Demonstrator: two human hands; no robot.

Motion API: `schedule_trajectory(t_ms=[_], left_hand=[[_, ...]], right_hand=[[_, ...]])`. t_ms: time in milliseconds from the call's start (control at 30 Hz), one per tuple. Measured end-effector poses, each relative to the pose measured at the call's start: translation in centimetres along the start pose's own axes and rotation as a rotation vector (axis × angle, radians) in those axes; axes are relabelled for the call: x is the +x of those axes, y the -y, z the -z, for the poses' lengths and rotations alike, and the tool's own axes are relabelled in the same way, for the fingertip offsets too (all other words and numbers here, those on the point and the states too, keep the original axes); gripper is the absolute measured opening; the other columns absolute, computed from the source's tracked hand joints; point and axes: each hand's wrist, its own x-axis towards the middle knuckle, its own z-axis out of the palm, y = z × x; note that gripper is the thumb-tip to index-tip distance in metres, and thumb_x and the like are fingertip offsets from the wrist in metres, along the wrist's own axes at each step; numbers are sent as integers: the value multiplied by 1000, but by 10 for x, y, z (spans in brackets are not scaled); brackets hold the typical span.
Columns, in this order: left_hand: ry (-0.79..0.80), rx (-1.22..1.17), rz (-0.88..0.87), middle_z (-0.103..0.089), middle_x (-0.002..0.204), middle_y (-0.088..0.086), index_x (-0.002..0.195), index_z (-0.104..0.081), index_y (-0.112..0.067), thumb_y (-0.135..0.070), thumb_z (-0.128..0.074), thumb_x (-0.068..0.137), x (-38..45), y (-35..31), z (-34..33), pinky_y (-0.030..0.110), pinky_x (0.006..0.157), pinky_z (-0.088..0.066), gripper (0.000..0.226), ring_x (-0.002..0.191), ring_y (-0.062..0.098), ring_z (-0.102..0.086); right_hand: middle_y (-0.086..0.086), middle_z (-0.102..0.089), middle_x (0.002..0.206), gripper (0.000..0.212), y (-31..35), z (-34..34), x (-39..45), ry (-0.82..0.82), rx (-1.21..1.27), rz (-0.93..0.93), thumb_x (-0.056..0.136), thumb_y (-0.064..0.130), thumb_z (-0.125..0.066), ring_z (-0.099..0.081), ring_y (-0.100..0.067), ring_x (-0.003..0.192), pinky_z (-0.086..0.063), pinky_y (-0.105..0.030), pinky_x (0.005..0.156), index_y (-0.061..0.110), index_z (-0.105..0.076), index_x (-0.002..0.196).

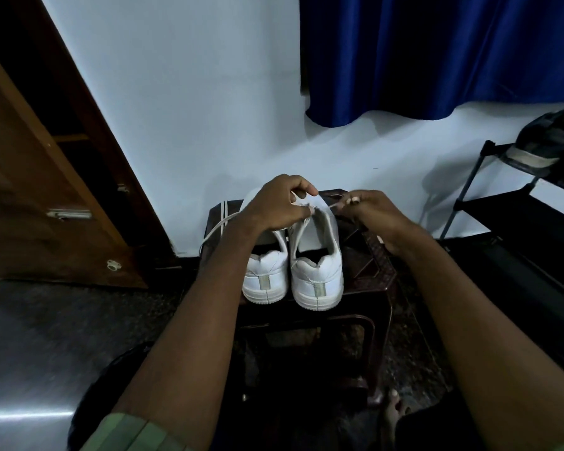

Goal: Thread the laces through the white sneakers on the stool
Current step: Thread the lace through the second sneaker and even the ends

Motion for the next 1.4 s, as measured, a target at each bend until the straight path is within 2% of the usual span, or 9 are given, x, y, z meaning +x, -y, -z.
schedule_trajectory(t_ms=[233,367,567,667,900,1000,1167,1300,1400], left_hand=[[8,28,142,-71,88,-7,106,-70,-24,-33,-84,85,-5,5,16,28,76,-50,27,78,9,-63],[55,54,150,-66,73,-9,104,-73,-22,-36,-81,87,-6,1,13,25,68,-43,23,68,5,-59],[102,57,128,-71,78,-8,111,-71,-21,-22,-80,89,-6,3,14,21,71,-44,24,72,2,-62],[139,28,111,-72,75,-11,116,-64,-20,-17,-78,90,-5,9,14,24,79,-43,29,71,-10,-60],[182,-46,200,-72,97,5,124,-55,-18,-8,-62,99,-9,7,24,21,68,-40,28,78,-8,-55],[140,-106,225,-68,83,4,121,-62,-17,-6,-54,96,-9,1,23,27,67,-42,29,78,11,-63],[55,-188,106,-66,68,1,111,-68,-19,-11,-57,96,-9,-13,23,25,62,-44,20,58,7,-59],[-23,-298,59,-65,64,1,106,-70,-18,-14,-61,99,-7,-19,23,23,60,-45,13,59,14,-55],[-81,-148,52,-71,70,6,97,-73,-25,-25,-64,97,-6,-12,22,26,64,-40,9,59,12,-52]], right_hand=[[-12,-66,73,23,3,1,6,-143,678,-290,90,12,-49,-62,-29,67,-51,-33,61,11,-53,67],[-18,-74,82,23,2,-4,0,-86,252,-230,85,17,-63,-65,-28,68,-50,-31,64,-4,-71,87],[9,-75,95,11,-9,-15,3,-27,-327,98,86,29,-77,-69,-3,81,-57,-34,81,26,-75,97],[7,-72,84,8,-6,-20,1,-71,-490,178,90,23,-74,-69,-13,79,-56,-36,79,24,-75,83],[15,-67,71,30,-5,-19,3,-210,-472,62,89,21,-65,-66,-18,84,-48,-29,76,28,-65,60],[9,-74,86,18,-4,-24,-1,-195,-496,101,89,18,-65,-69,-17,88,-53,-31,80,27,-74,76],[2,-76,111,25,19,-38,0,-105,9,255,96,18,-68,-70,-11,105,-52,-26,90,20,-72,121],[-8,-74,91,48,30,-54,-6,98,266,143,85,12,-73,-67,-28,87,-50,-37,81,20,-62,130],[-5,-65,75,40,35,-53,-8,-25,412,65,86,1,-73,-59,-19,70,-49,-27,67,14,-68,123]])
